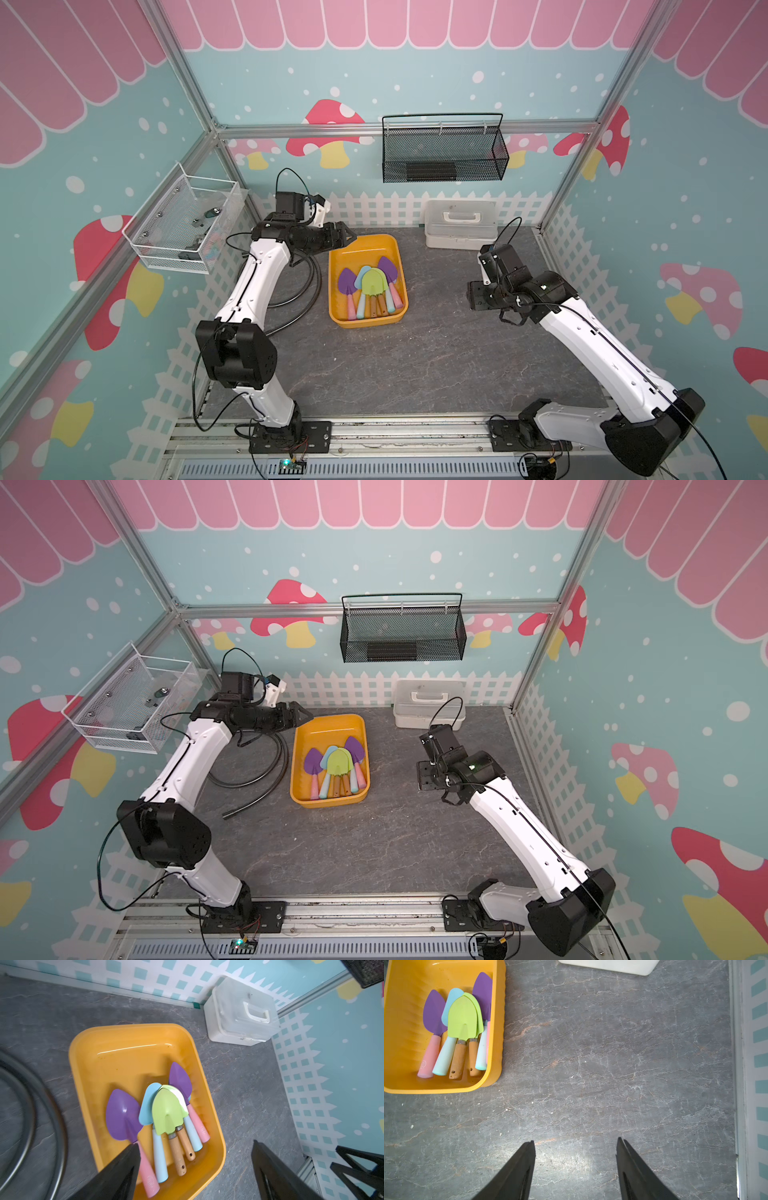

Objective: Put the shovel into the storage box
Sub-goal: Reset both arms

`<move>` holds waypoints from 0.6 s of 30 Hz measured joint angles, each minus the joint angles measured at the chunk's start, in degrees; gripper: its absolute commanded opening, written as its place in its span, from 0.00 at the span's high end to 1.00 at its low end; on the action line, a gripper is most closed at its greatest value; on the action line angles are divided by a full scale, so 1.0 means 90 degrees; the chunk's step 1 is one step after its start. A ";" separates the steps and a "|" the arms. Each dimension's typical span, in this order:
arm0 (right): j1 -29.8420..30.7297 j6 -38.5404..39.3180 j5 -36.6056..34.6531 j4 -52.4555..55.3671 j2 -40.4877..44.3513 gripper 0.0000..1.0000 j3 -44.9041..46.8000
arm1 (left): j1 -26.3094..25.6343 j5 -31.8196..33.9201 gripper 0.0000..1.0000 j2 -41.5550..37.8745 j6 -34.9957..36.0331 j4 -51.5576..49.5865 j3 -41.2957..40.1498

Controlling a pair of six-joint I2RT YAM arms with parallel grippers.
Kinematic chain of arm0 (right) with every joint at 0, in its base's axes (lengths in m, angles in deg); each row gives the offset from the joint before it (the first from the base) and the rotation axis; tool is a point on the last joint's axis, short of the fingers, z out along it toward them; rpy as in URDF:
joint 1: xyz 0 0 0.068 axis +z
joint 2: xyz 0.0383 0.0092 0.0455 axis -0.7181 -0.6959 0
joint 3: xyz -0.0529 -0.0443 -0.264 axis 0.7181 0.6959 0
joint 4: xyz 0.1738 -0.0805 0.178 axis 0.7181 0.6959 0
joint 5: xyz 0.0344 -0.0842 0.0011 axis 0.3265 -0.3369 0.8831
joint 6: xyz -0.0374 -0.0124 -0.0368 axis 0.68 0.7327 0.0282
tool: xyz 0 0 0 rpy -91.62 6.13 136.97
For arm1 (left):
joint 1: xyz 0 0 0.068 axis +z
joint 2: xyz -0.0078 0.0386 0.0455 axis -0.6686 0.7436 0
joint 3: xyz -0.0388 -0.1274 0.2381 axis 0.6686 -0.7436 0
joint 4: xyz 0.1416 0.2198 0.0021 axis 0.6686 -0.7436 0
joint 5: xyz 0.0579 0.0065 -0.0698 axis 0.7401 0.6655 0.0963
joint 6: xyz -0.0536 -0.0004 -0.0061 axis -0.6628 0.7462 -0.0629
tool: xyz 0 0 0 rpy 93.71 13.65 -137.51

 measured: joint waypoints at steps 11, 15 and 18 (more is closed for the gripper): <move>-0.0386 0.0257 -0.1906 -0.1554 0.0770 0.01 0.2416 | 0.0019 0.2482 0.08 -0.1154 -0.0044 0.1200 -0.3670; -0.0493 0.0508 -0.2506 -0.2414 0.1013 0.01 0.3444 | 0.0022 0.3553 0.08 -0.1358 -0.0175 0.2120 -0.4527; -0.0605 0.0848 -0.2776 -0.3230 0.1090 0.01 0.3993 | 0.0024 0.4165 0.08 -0.1511 -0.0138 0.3198 -0.5044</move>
